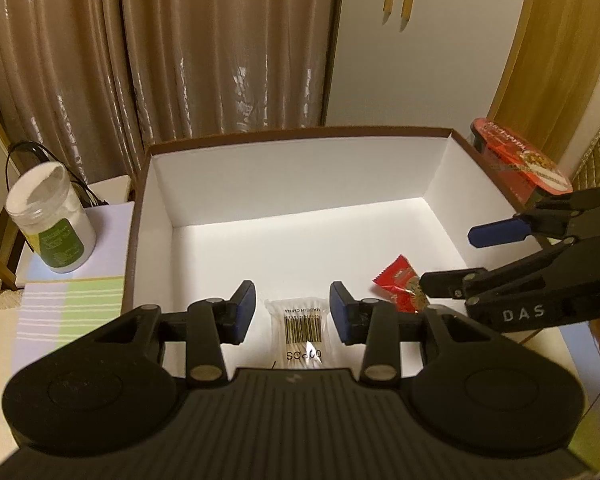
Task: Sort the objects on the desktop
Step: 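Withdraw both tools from the box back over the table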
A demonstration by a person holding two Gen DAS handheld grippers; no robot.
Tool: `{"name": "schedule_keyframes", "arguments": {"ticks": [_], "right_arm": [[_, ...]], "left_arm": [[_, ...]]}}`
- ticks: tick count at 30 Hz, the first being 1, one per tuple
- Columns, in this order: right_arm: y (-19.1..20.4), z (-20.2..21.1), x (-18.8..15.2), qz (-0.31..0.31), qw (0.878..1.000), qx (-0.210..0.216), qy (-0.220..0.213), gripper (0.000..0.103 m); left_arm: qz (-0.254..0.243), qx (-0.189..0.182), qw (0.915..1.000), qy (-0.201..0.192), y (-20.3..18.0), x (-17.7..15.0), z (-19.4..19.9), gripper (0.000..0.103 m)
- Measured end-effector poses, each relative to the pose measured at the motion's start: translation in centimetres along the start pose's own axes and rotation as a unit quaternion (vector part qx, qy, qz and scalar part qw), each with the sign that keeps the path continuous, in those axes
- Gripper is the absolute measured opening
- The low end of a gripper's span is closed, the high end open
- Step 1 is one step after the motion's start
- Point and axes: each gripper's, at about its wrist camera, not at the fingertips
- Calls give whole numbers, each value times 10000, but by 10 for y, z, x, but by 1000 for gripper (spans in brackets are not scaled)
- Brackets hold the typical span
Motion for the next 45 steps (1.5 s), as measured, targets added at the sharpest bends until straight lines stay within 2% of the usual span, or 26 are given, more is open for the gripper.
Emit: {"name": "schedule_keyframes", "arguments": {"ticks": [8,15,22,27,29,36,37,38,42,44,45], "right_arm": [[15,55,-3,150,9990,-75,-423,71],[40,108,-23,267,9971,-82,-710,71],[61,151,-61,232,9961,33,-848,71],[70,165,-103,147,9976,178,-646,71],[75,165,-122,158,9985,228,-478,71],[87,161,-183,116,9991,369,164,71],[88,160,-191,75,9989,391,253,71],[88,160,-198,12,9986,413,322,71],[90,160,-218,-134,9975,482,494,71],[92,162,-225,-171,9971,507,537,71],[93,163,-229,-190,9969,519,559,71]], "left_arm": [[-50,-67,9998,-199,-10,-6,38,35],[-79,-166,9991,-369,-24,-19,81,36],[-66,-175,9988,-450,-32,-45,124,48],[-22,-127,9992,-371,-33,-76,149,55],[18,-100,9995,-288,-33,-89,156,61],[144,117,9998,73,-32,-142,177,70],[183,149,9996,133,-33,-151,179,74],[233,178,9994,194,-34,-160,182,78],[466,262,9975,457,-37,-197,191,81],[568,339,9961,578,-39,-215,196,89],[603,384,9955,630,-40,-224,198,90]]}}
Point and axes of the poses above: each gripper's, at about its wrist camera, not at the fingertips, and z roughly against the way its jaws point, y to its left, x to its top, and after that the axes turned 5 degrees about z, right-handed
